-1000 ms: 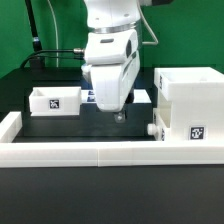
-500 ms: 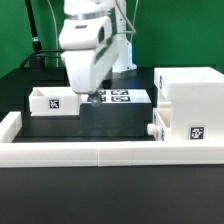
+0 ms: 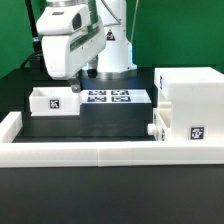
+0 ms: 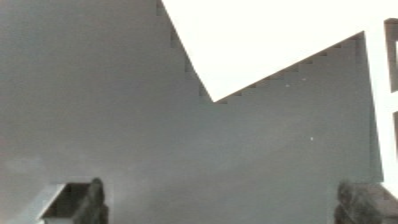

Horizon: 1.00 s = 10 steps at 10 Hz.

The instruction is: Assemble drawer

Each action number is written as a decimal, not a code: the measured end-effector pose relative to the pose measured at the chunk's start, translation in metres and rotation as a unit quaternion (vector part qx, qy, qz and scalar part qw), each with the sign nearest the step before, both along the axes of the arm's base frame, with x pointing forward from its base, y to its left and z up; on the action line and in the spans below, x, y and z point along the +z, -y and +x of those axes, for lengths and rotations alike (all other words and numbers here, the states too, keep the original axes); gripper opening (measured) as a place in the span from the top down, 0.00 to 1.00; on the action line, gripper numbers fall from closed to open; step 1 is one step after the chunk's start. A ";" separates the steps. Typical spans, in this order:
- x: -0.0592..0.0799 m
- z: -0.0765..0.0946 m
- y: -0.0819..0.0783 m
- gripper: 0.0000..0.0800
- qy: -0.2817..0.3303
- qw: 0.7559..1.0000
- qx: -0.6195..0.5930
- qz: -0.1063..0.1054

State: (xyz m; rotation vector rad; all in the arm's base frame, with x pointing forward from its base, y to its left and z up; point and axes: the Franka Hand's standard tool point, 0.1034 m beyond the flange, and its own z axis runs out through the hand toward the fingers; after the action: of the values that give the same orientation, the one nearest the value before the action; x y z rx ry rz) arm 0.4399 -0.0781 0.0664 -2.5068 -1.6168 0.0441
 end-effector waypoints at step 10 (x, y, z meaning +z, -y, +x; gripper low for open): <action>-0.016 -0.037 0.030 0.19 0.008 0.929 -0.367 -0.037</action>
Offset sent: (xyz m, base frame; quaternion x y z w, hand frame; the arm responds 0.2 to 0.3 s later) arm -0.0543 -0.0454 -0.0371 -0.1068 0.0297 0.2632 0.9583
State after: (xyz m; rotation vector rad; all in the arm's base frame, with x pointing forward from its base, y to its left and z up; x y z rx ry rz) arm 0.4028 -0.1077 0.0502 -2.9960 -0.5955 -0.0072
